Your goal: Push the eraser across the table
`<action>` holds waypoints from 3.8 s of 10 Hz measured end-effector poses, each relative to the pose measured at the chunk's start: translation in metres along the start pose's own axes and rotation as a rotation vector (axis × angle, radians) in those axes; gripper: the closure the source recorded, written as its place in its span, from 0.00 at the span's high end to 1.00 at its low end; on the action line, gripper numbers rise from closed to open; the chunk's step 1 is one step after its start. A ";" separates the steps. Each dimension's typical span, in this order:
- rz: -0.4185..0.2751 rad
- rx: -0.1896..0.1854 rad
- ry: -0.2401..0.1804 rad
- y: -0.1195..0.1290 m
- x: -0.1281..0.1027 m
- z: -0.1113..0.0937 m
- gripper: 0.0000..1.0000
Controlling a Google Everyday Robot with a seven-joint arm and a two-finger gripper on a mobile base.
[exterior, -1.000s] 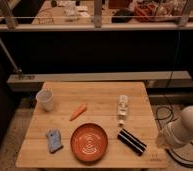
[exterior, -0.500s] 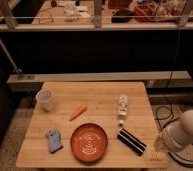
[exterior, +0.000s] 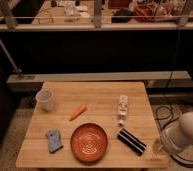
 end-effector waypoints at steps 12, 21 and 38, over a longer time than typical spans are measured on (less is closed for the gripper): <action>-0.053 -0.042 -0.052 0.005 -0.009 0.035 0.02; -0.089 -0.062 -0.063 0.003 -0.018 0.060 0.02; -0.163 -0.089 -0.092 -0.005 -0.035 0.099 0.02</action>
